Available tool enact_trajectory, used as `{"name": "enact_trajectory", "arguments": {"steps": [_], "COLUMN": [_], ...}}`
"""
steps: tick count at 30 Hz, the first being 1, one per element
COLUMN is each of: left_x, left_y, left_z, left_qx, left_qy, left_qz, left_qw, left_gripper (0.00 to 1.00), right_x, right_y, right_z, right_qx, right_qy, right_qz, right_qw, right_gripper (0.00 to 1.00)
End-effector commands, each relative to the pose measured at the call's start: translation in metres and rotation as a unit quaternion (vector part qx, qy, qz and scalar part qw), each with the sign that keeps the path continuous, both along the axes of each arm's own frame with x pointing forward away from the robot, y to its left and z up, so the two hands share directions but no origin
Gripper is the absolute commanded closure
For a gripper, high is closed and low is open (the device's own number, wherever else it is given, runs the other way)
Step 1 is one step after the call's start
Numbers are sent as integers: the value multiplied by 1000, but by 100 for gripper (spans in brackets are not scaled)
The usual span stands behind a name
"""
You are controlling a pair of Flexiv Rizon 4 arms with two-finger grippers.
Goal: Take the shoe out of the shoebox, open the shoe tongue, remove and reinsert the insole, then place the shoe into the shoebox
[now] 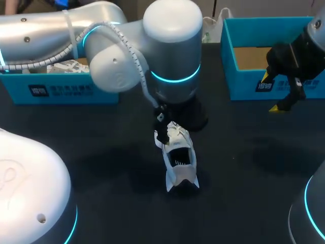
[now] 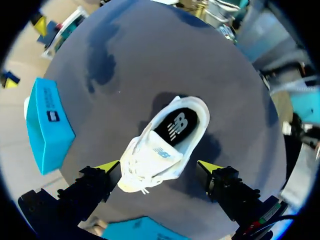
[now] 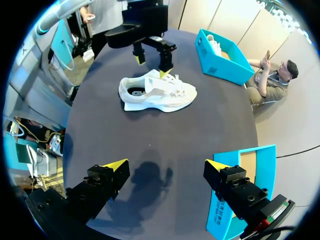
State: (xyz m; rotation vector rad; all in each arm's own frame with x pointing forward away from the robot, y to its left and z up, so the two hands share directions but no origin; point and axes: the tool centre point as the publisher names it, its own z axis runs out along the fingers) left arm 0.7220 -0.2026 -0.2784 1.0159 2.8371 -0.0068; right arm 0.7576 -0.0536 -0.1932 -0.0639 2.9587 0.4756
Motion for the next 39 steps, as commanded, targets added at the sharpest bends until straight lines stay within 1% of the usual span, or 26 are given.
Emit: {"name": "enact_trajectory", "arguments": {"steps": [1,2,3,4,6,7,8,9,12,19,21,23,24,25,29,33,39], "left_x": [-10,-13,-16,-20,-30,-33,-38,-40,-49,-73,-80,-85,-88,-90,-95,-101,-102], "left_y": [-7,-7,-6,-6,-5,-4,-3,-3,-4,-6,-7,-8,-8,-9,-12,-12,-11], "left_z": [0,-2,-4,-4,-4,-4,-3,-3,-4,-17,-26,-34,-38,-41,-52,-67,-83], "left_qx": [-11,-14,-20,-30,-42,-50,-57,-59,-66,-79,-85,-88,-91,-93,-90,-90,-90], "left_qy": [23,32,32,36,44,49,42,46,43,43,42,43,46,47,55,49,43], "left_qz": [266,293,301,332,345,363,363,377,395,401,398,406,400,409,418,407,404], "left_qw": [964,955,953,942,937,929,929,923,915,912,912,908,911,907,902,908,909], "left_gripper": [0,0,0,0,0,0,0,0,0,0,0,0,0,0,0,0,0], "right_x": [0,0,0,0,0,0,0,0,0,0,0,0,0,0,0,0,0], "right_y": [0,0,0,0,0,0,0,0,0,0,0,0,0,0,0,0,0], "right_z": [-1,-1,-1,-1,-1,-1,-1,-1,-1,-1,-1,-1,-1,-1,-1,-1,-1], "right_qx": [-1,-1,-1,-1,-1,-1,-1,-1,-1,-1,-1,-1,-1,-1,-1,-1,-1], "right_qy": [0,0,0,0,0,0,0,0,0,0,0,0,0,0,0,0,0], "right_qz": [0,0,0,0,0,0,0,0,0,0,0,0,0,0,0,0,0], "right_qw": [1000,1000,1000,1000,1000,1000,1000,1000,1000,1000,1000,1000,1000,1000,1000,1000,1000], "right_gripper": [0,0,0,0,0,0,0,0,0,0,0,0,0,0,0,0,0]}}
